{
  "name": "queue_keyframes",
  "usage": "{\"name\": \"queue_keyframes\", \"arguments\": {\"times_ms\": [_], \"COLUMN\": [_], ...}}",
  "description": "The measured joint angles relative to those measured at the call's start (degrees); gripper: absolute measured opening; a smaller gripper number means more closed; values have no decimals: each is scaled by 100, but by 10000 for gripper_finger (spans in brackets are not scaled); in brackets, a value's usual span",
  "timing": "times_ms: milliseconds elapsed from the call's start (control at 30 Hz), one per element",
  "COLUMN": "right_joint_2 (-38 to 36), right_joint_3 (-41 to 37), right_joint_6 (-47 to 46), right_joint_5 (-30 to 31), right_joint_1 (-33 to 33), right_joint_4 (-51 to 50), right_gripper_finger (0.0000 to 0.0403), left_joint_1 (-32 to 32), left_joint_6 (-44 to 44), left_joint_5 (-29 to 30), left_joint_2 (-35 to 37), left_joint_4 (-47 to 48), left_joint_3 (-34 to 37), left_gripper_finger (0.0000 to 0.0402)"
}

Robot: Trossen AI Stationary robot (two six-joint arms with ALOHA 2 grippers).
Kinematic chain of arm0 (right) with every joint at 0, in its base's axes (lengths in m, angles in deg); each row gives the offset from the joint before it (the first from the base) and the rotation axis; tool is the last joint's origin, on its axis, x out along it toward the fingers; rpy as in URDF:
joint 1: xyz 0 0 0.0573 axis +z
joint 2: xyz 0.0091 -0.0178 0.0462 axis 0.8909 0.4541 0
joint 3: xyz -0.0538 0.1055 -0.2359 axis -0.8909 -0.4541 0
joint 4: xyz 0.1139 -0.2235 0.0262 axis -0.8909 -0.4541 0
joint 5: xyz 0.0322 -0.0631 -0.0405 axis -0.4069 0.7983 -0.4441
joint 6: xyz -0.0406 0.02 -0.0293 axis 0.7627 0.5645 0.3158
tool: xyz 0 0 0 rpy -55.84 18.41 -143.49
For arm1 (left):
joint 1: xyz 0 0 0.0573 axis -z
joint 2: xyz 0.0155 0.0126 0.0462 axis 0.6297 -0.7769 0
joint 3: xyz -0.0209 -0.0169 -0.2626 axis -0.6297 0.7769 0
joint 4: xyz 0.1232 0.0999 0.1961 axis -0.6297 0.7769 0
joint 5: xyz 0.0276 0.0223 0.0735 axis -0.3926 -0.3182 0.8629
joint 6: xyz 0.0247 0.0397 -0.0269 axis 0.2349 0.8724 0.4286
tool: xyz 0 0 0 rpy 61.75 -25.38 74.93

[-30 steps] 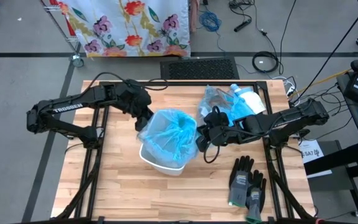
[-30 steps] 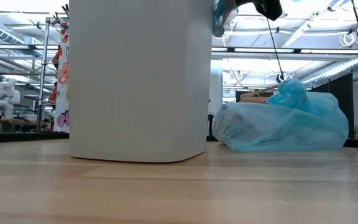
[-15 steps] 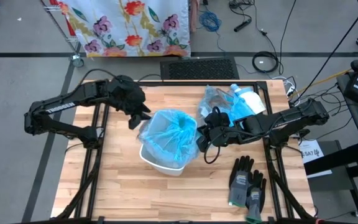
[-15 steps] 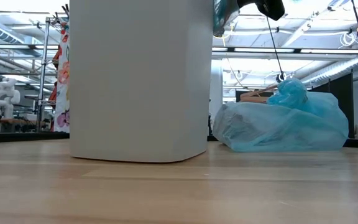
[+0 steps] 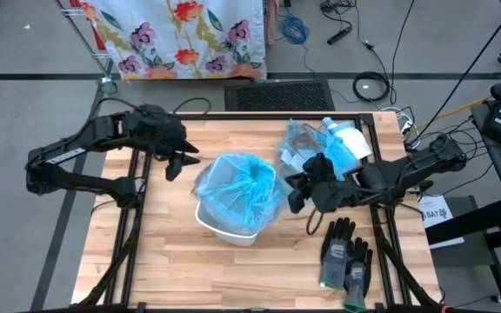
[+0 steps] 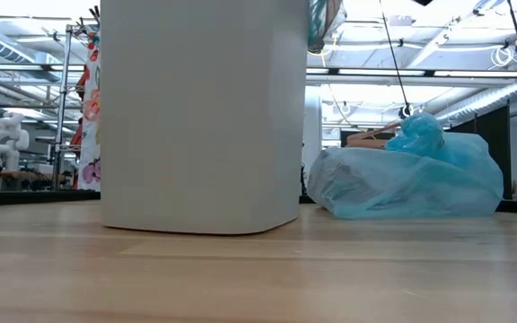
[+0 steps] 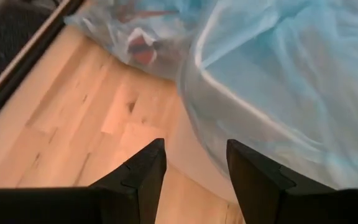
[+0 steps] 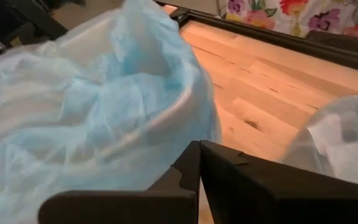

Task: Place trash/remove bag and relplace
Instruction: Insert the new blue trash bag into the white trash bin

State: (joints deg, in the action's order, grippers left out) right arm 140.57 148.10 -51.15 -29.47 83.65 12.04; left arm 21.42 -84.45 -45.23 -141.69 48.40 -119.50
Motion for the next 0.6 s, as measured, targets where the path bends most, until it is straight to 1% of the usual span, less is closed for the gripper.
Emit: {"name": "queue_keyframes", "arguments": {"times_ms": [100, 267, 433, 600], "right_joint_2": [23, 236, 528, 1116], "right_joint_3": [152, 815, 1489, 2264], "right_joint_6": [-345, -766, -627, -318], "right_joint_5": [220, 689, 985, 989], "right_joint_1": [241, 600, 868, 1031], "right_joint_4": [-406, -1107, -1142, -1132], "right_gripper_finger": [0, 0, 0, 0], "left_joint_1": [1, 0, 34, 205], "left_joint_6": [-8, -20, -30, -65], "left_joint_5": [106, 420, 470, 424], "left_joint_2": [248, 606, 834, 879], "left_joint_4": [0, 198, 310, 517], "left_joint_3": [0, 0, 0, 0], "left_gripper_finger": [173, 173, 173, 173]}}
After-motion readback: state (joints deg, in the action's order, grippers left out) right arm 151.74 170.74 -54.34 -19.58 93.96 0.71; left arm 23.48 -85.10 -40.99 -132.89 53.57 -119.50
